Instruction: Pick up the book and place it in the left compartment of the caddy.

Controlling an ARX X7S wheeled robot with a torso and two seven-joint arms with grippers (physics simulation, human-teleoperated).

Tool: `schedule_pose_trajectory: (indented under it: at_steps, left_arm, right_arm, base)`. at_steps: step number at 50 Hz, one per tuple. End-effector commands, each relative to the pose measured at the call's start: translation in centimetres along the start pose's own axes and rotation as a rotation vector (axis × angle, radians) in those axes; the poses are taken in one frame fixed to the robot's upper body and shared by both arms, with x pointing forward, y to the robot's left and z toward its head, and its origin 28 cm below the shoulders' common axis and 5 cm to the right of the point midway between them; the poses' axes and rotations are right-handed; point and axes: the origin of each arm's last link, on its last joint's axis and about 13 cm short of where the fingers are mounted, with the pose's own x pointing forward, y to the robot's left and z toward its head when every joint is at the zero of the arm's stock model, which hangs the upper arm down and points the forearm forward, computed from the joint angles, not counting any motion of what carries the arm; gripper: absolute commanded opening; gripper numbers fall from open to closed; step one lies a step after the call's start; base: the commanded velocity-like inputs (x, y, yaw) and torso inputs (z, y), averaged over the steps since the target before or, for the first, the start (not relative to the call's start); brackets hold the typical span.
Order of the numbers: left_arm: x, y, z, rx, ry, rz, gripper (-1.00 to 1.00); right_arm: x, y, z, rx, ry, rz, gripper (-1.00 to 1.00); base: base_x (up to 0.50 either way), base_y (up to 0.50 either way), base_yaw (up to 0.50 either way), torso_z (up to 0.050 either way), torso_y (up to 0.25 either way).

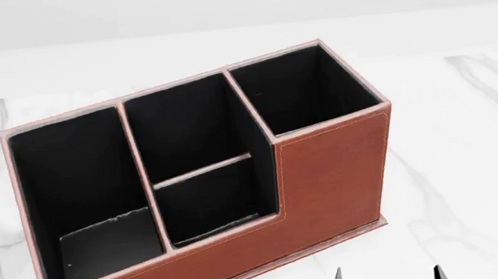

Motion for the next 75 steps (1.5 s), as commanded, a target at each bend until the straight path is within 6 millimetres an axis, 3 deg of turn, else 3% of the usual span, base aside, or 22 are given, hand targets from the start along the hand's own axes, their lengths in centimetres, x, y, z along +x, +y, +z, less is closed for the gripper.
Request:
schedule_pose_trajectory:
  at_steps: [1, 13, 25, 51, 75]
  left_arm:
    - [-0.9, -0.8, 1.5, 0.012, -0.082, 0.013, -1.00]
    - [-1.8, -1.2, 2.3, 0.038, -0.129, 0.041, -1.00]
    - [-2.2, -0.9, 3.3, 0.018, -0.202, 0.176, -1.00]
    - [-1.1, -0.2, 3.4, -0.064, -0.250, 0.506, -1.00]
    - [-0.7, 0.0, 3.8, 0.026, -0.290, 0.808, -1.00]
  right_arm:
    - [0.0, 0.0, -0.1, -0.003, 0.003, 0.002, 1.00]
    - [0.0, 0.1, -0.1, -0.004, 0.003, 0.003, 1.00]
    - [0.0, 0.0, 0.0, -0.004, 0.002, 0.003, 1.00]
    - [0.0, 0.0, 0.0, -0.003, -0.001, 0.001, 1.00]
    - [0.0, 0.0, -0.2, -0.009, 0.006, 0.003, 1.00]
  base:
    - [0.00, 0.00, 0.00, 0.000, 0.000]
    - [0.00, 0.00, 0.00, 0.000, 0.000]
    - [0.00, 0.00, 0.00, 0.000, 0.001]
    - [0.00, 0.00, 0.00, 0.000, 0.001]
    - [0.00, 0.00, 0.00, 0.000, 0.001]
